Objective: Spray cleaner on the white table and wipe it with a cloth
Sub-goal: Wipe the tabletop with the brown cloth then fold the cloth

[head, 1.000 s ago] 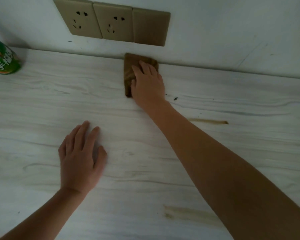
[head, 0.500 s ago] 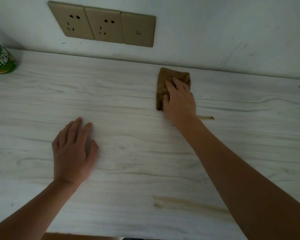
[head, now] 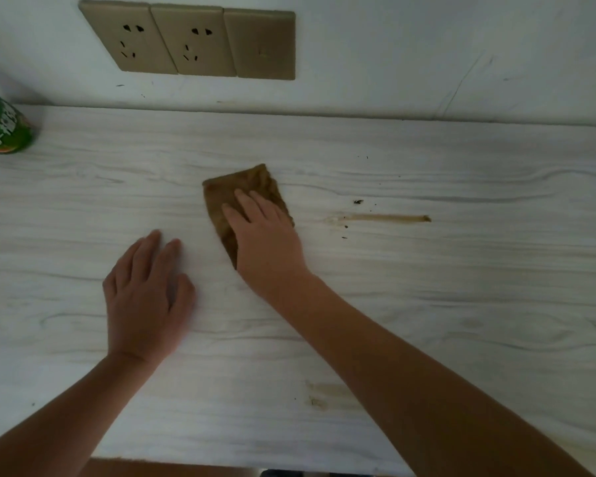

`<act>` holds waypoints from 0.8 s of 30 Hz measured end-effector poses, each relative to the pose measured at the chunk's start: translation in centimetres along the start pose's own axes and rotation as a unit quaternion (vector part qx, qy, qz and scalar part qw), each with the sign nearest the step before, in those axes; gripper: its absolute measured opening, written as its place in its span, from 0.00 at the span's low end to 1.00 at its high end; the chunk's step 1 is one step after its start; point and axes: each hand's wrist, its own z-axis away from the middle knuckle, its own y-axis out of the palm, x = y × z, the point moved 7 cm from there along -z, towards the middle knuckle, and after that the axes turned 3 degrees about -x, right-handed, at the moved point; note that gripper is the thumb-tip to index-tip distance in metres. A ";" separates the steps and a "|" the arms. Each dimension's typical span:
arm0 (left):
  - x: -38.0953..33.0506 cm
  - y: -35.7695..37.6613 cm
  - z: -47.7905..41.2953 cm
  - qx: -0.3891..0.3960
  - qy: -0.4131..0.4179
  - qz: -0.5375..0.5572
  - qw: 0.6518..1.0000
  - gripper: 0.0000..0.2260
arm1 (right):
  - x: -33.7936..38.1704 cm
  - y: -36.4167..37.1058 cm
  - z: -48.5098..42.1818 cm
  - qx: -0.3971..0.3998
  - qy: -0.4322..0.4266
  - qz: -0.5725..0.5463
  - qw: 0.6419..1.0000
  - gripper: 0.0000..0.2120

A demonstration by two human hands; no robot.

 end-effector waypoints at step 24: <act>0.2 0.1 0.0 0.000 -0.011 0.017 1.000 0.26 | -2.1 -1.8 10.8 0.064 -0.153 -0.013 0.986 0.25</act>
